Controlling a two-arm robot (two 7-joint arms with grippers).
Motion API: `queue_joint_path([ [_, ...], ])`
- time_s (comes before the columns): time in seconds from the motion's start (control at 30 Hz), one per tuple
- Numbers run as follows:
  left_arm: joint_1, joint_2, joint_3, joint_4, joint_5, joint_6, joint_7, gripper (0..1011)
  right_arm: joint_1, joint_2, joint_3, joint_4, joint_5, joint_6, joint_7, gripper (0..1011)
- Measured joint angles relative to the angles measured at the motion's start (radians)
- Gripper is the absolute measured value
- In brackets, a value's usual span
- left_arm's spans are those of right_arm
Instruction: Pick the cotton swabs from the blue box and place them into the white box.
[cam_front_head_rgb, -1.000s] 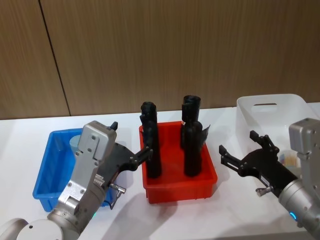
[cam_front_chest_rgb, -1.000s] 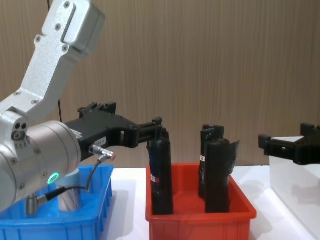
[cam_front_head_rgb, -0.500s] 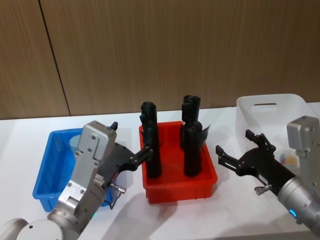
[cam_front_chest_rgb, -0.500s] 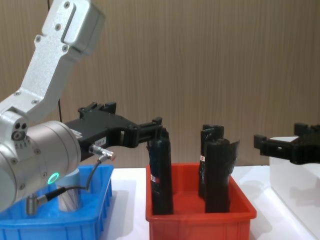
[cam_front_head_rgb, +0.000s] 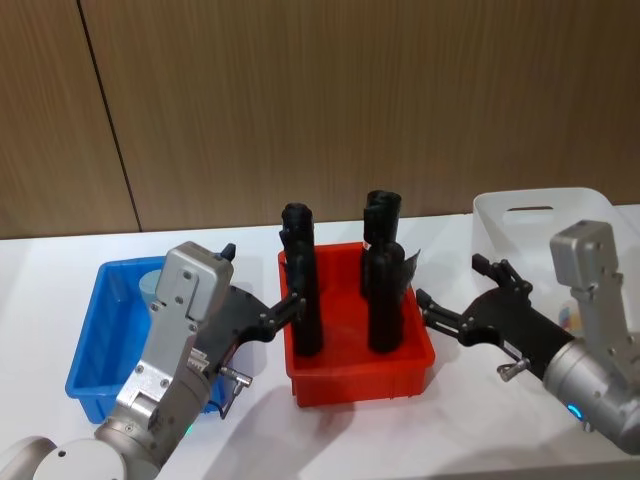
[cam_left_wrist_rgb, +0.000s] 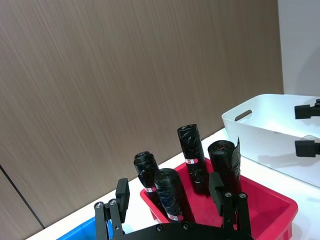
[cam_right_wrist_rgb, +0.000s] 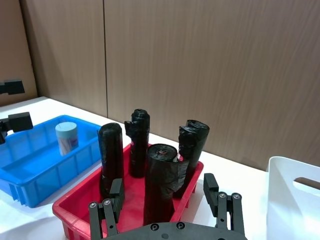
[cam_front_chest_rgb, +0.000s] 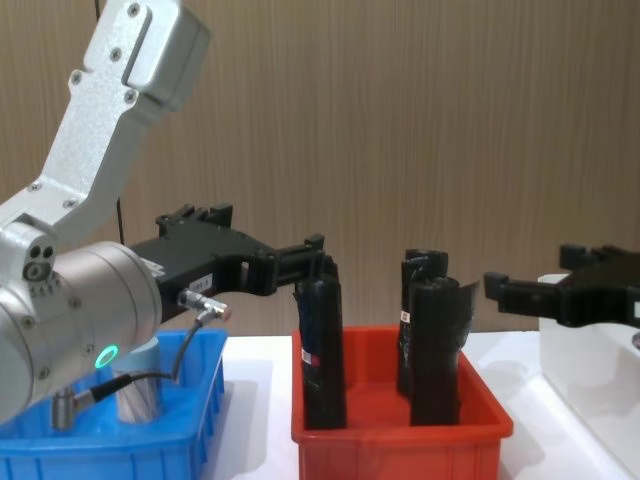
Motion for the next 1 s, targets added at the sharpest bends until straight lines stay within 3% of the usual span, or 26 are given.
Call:
queue_joint_path([
  [0.6,0.000,0.000,0.000,0.000,0.000,0.000,0.000,1004,0.098,-0.029,-0.008,0.113,-0.029,0.047,0.087,1002],
  [1.0,0.000,0.000,0.000,0.000,0.000,0.000,0.000,1004,0.174,-0.050,-0.001,0.222,0.015,0.063,0.138,1002],
])
